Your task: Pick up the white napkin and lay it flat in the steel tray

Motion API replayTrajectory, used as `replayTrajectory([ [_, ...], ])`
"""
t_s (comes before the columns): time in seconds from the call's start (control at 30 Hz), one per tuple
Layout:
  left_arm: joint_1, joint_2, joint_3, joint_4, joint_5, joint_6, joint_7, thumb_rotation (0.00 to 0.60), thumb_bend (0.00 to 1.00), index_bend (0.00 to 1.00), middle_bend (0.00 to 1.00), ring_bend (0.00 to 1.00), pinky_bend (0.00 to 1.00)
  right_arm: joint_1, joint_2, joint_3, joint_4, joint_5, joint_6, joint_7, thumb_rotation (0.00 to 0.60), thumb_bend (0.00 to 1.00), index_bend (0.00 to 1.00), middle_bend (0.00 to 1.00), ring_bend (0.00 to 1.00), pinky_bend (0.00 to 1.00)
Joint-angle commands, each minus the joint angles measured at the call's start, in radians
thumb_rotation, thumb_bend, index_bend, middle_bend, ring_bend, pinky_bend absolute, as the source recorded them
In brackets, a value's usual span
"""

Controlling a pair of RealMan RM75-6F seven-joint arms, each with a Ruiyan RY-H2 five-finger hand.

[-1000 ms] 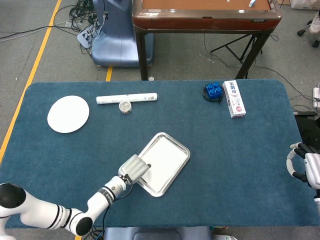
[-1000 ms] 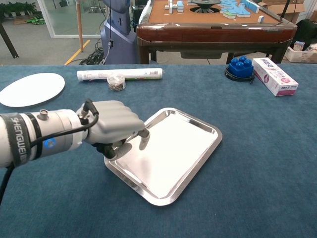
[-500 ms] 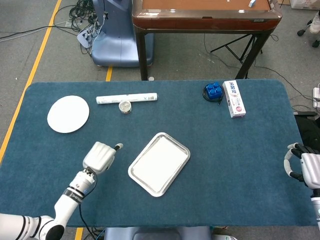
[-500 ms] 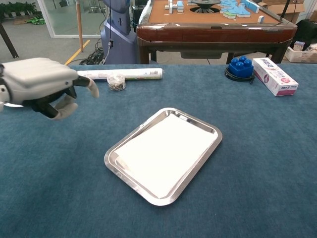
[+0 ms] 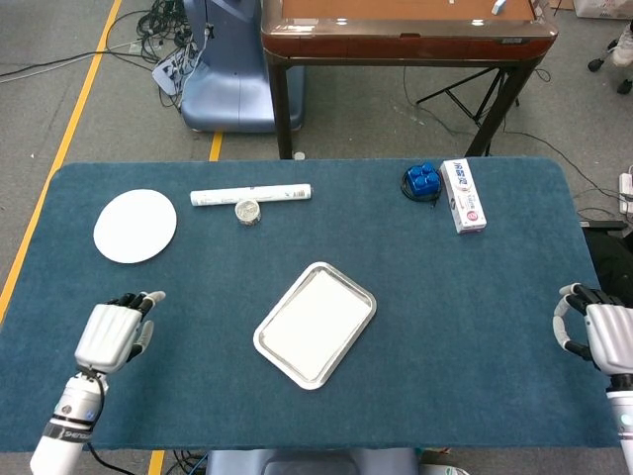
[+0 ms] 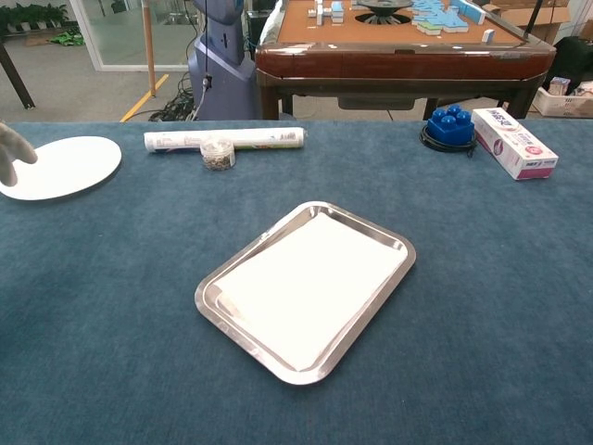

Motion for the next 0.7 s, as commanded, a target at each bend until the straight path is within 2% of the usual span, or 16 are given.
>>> replayTrajectory([
  [0.03, 0.092, 0.022, 0.032, 0.035, 0.057, 0.058, -0.068, 0.6, 0.51, 0.29, 0.38, 0.34, 0.48, -0.002, -0.008, 0.001, 0.004, -0.007, 0.012, 0.003, 0.6, 0.38, 0.59, 0.33, 0.3, 0.35],
  [0.23, 0.174, 0.061, 0.06, 0.012, 0.052, 0.045, -0.082, 0.6, 0.48, 0.3, 0.37, 0.31, 0.45, -0.005, -0.021, 0.0, 0.008, -0.019, 0.029, -0.001, 0.6, 0.38, 0.59, 0.34, 0.3, 0.35],
  [0.37, 0.238, 0.06, 0.042, 0.042, 0.063, 0.079, -0.145, 0.6, 0.48, 0.3, 0.36, 0.31, 0.44, -0.005, -0.024, -0.001, 0.007, -0.021, 0.031, -0.009, 0.6, 0.38, 0.59, 0.34, 0.3, 0.35],
  [0.53, 0.262, 0.065, 0.017, 0.062, 0.104, 0.077, -0.18, 0.6, 0.47, 0.3, 0.36, 0.31, 0.44, 0.0, -0.027, 0.0, 0.008, -0.015, 0.019, -0.017, 0.6, 0.38, 0.59, 0.34, 0.3, 0.35],
  [0.7, 0.277, 0.061, -0.009, 0.079, 0.101, 0.036, -0.187, 0.6, 0.47, 0.3, 0.36, 0.31, 0.44, 0.012, -0.031, 0.0, 0.017, 0.007, -0.015, -0.025, 0.6, 0.38, 0.59, 0.34, 0.3, 0.35],
])
